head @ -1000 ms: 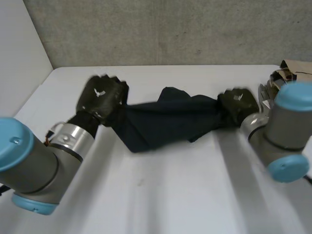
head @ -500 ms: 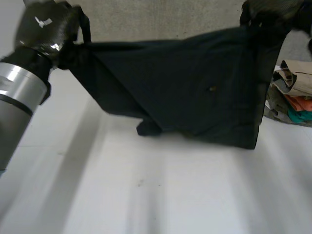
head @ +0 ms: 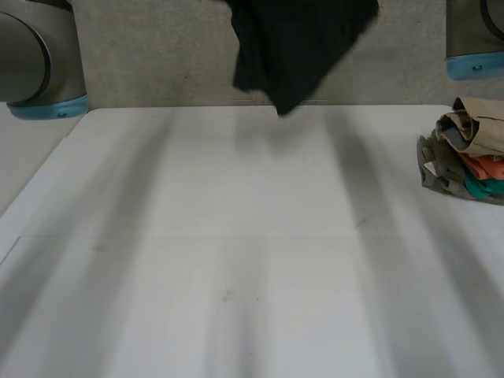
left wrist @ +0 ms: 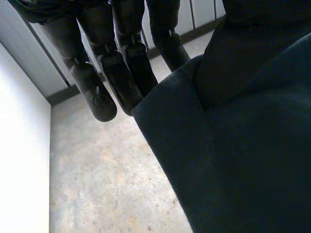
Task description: Fold the laundry.
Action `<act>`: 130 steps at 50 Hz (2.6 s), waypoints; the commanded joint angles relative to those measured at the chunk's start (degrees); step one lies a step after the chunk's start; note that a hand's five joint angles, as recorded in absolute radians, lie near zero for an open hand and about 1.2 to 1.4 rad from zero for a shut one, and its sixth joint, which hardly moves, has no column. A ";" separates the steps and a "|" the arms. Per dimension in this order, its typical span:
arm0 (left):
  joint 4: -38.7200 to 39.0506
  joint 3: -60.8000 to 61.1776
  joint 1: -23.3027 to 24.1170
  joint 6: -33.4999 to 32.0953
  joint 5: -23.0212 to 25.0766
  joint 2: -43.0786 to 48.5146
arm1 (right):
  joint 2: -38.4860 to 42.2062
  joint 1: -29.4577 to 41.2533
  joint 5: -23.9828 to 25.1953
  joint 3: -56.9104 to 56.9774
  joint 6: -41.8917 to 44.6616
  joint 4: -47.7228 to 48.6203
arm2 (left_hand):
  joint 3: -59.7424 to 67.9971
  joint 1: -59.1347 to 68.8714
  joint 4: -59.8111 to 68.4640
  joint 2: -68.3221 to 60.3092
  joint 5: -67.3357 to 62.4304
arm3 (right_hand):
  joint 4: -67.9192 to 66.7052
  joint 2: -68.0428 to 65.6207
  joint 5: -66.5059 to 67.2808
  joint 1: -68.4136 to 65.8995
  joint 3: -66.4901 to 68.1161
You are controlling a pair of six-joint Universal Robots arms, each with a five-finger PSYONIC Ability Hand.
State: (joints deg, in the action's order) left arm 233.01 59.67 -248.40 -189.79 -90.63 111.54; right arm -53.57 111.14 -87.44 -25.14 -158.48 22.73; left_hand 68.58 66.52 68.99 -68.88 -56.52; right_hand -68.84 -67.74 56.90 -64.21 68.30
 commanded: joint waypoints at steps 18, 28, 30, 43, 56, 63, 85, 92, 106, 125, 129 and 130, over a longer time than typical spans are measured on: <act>-15.20 50.45 1.51 -7.69 7.23 -5.62 | 9.71 -0.75 6.14 -26.35 11.61 -42.06 | 11.42 13.48 11.01 -11.12 -13.48 | -11.16 -12.26 13.10 -15.79 11.70; -39.34 55.73 3.89 -15.96 7.05 -18.52 | -6.18 -0.75 6.40 -45.42 16.09 -49.96 | 11.42 13.48 11.01 -11.12 -13.48 | -11.16 -12.26 13.10 -15.79 11.70; -43.58 56.17 4.24 -16.22 7.05 -20.82 | -8.82 -0.57 6.66 -48.67 17.67 -52.86 | 11.42 13.48 11.01 -11.12 -13.48 | -11.16 -12.26 13.10 -15.79 11.70; -69.72 57.58 8.54 -21.59 10.74 -27.78 | -26.76 -4.26 6.40 -74.08 35.79 -57.27 | 11.42 13.48 11.01 -11.12 -13.48 | -11.16 -12.26 13.10 -15.79 11.70; -29.68 47.93 4.15 -19.66 11.27 -16.12 | -26.94 -4.97 7.81 -81.99 23.67 -33.46 | -54.33 -52.27 -54.74 54.63 52.27 | -11.16 -12.26 13.10 -15.79 11.70; -26.98 31.17 4.06 -17.99 12.94 4.52 | -26.85 -5.14 9.47 -86.30 21.20 -26.34 | -50.65 -48.59 -51.06 50.95 48.59 | -11.16 -12.26 13.10 -15.79 11.70; -38.51 -7.10 3.01 -16.93 19.09 38.49 | -25.62 -5.05 10.00 -87.62 18.39 -20.62 | -22.25 -20.19 -22.65 22.54 20.18 | -11.16 -12.26 13.10 -15.79 11.70; -37.28 -9.05 3.80 -17.37 16.64 40.34 | -25.53 -5.05 9.83 -88.06 18.39 -20.35 | 11.42 13.48 11.01 -11.12 -13.48 | -11.16 -12.26 13.10 -15.79 11.70; -36.75 2.89 6.17 -27.46 -5.61 31.38 | -25.97 -3.56 10.00 -88.06 16.19 -20.27 | 11.42 13.48 11.01 -11.12 -13.48 | -11.16 -12.26 13.10 -15.79 11.70; -42.81 5.63 5.64 -28.27 -9.56 23.04 | -28.26 -3.73 9.48 -88.24 15.31 -20.36 | -48.60 -46.54 -49.01 48.90 46.54 | -11.16 -12.26 13.10 -15.79 11.70; -46.50 11.42 5.64 -22.74 -9.12 14.17 | -28.17 -4.00 9.56 -88.33 14.87 -19.83 | -48.61 -46.55 -49.02 48.91 46.55 | -11.16 -12.26 13.10 -15.79 11.70; -47.72 14.39 5.64 -19.86 -8.95 10.23 | -28.08 -4.09 9.56 -88.41 14.61 -19.39 | -48.44 -46.38 -48.85 48.74 46.38 | -11.16 -12.26 13.10 -15.79 11.70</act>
State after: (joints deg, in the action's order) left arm 189.77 66.07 -242.73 -217.38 -99.76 133.96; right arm -81.64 107.46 -78.00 -113.32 -143.20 2.35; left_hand 20.55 20.01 19.70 -20.32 -9.22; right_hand -68.85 -67.83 58.05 -64.51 68.56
